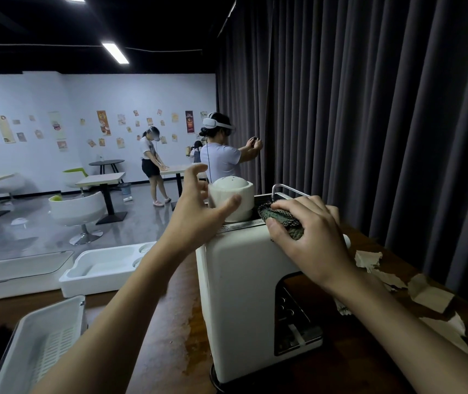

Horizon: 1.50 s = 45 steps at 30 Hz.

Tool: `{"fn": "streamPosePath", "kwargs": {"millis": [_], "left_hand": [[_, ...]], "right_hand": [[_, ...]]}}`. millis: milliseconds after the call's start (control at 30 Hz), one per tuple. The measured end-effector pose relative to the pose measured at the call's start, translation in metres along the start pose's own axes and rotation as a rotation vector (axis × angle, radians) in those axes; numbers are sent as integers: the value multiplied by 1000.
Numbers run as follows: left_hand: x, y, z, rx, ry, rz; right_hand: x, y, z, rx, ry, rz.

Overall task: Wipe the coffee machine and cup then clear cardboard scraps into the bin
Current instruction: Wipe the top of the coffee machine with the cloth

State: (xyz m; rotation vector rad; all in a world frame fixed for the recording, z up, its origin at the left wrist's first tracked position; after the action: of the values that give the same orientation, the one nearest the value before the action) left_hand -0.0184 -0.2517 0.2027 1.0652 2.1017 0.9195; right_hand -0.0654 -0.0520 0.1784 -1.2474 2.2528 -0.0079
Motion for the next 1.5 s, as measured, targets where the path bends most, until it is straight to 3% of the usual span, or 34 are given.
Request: {"fn": "streamPosePath", "kwargs": {"millis": [200,300,433,567,733,1100,1233,1367,1500], "left_hand": [[-3,1,3,13,17,-76],[-3,-2,0,-36,-38,33],[-1,0,2,25,8,-119],[0,0,1,-18,-29,-3],[2,1,2,26,45,-90],[2,4,3,3,-23,-28],[1,4,3,32,45,-105],[-2,1,1,-35,-7,14],[0,2,2,23,20,-95]], "right_hand": [[0,0,0,-3,2,3],[-1,0,0,0,2,0],[-1,0,0,-6,3,2],[-2,-1,0,-2,22,-19],[-1,0,0,-4,22,-16],[-1,0,-1,-1,14,-8],[-1,0,0,-1,10,-5],[-1,0,0,3,11,-3],[-1,0,0,-1,10,-2]]}}
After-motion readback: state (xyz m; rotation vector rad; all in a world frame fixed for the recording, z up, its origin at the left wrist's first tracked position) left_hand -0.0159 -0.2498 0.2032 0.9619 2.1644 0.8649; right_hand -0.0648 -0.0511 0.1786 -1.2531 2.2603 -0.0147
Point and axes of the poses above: each hand's wrist, its own z-axis away from the middle knuckle, its own x-axis out of the palm, y = z × x, the point moved 3 cm from there along -z, towards the middle knuckle, and after that the axes turned 6 degrees about z, right-handed, at the moved point
